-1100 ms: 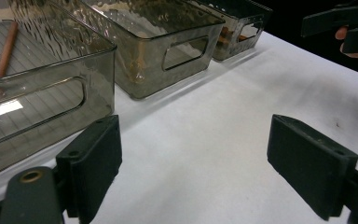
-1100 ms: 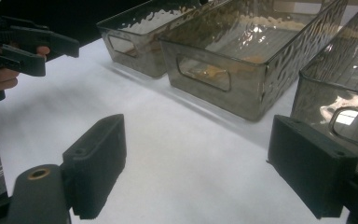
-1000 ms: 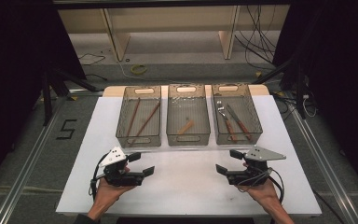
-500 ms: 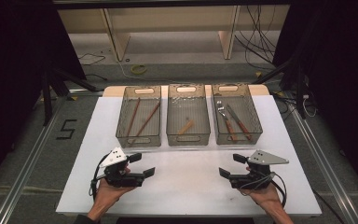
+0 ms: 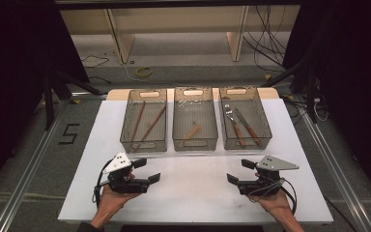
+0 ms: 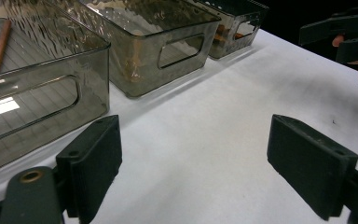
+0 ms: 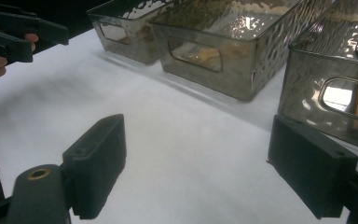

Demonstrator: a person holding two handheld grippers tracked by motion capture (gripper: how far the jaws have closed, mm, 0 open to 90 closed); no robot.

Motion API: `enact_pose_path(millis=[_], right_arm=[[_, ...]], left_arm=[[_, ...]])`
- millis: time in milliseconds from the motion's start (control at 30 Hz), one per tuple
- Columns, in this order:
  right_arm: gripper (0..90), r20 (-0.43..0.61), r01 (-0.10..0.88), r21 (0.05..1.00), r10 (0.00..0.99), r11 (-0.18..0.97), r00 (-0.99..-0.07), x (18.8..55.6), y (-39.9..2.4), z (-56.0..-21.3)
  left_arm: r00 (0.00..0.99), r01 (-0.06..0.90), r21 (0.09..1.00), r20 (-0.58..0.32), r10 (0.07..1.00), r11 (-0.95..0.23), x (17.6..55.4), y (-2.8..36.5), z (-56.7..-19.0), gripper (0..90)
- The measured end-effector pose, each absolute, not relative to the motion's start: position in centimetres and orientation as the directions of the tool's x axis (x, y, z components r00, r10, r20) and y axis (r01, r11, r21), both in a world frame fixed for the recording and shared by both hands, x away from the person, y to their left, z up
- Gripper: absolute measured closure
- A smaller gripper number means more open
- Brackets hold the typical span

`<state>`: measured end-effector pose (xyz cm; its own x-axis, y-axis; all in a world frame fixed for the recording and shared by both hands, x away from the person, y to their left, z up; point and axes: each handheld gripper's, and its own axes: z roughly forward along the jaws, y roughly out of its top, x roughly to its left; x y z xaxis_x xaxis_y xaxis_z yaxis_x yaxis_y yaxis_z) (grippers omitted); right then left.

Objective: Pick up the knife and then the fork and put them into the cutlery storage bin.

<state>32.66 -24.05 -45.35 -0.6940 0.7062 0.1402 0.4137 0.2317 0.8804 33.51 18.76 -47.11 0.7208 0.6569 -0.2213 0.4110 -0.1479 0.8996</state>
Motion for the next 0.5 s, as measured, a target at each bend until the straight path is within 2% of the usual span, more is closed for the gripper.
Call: enact_pose_path(millis=[500], right_arm=[[20.0, 0.137, 0.413, 0.88, 0.707, 0.235, -0.694, 32.74, -24.04, -45.4]], left_arm=[[0.719, 0.413, 0.899, -0.222, 0.658, -0.147, 33.55, 18.78, -47.13, 17.3]])
